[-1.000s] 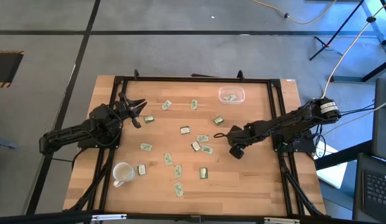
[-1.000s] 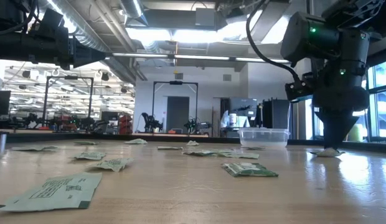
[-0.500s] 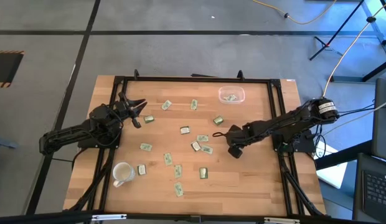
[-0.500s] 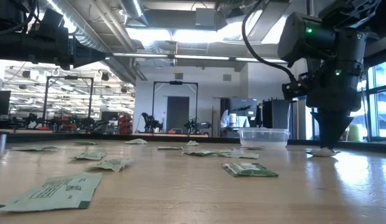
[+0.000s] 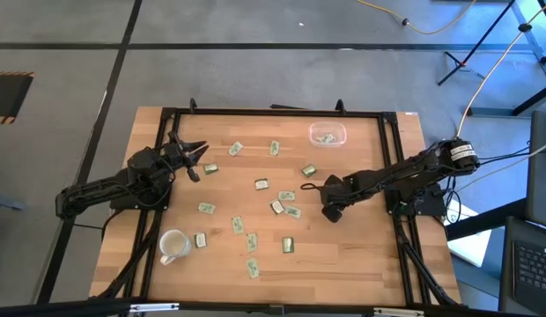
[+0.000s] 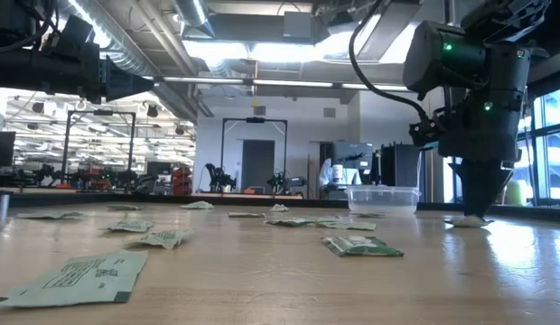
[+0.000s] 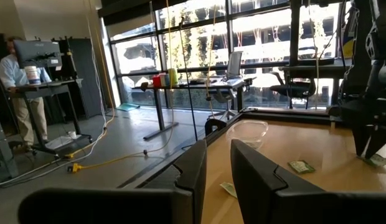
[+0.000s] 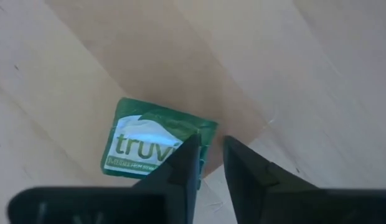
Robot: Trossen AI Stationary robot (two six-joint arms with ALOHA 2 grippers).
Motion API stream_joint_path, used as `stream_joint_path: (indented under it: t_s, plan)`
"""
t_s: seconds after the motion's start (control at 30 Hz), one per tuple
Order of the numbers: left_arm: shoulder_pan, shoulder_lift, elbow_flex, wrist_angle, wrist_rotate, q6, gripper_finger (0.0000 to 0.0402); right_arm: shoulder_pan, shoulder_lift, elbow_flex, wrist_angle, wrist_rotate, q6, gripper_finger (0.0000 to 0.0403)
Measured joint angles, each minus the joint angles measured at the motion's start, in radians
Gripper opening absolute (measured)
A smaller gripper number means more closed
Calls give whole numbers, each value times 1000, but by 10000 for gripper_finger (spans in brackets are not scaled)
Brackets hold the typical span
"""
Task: Pick and place Stevia / Truvia into bins
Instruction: Put the dark green truvia packet into the transparent container
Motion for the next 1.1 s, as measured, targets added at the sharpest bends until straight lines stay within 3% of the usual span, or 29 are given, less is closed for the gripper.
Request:
stream_joint_path:
  t_s: [0.23,0.57,0.7,0.9,1.1]
  plan:
    - [0,0,0,0,0,0,68,0,5,2,1,-51,-2,82]
    - [0,0,0,-6,0,0,68,-1,46,5,2,-72,-8,12]
    - [0,0,0,-8,0,0,68,0,33,6,-14,-59,-8,5]
    - [0,1,0,-7,0,0,68,0,-12,58,-120,-60,-34,2]
    - [0,2,0,-17,0,0,68,-32,-38,193,-276,38,-89,1]
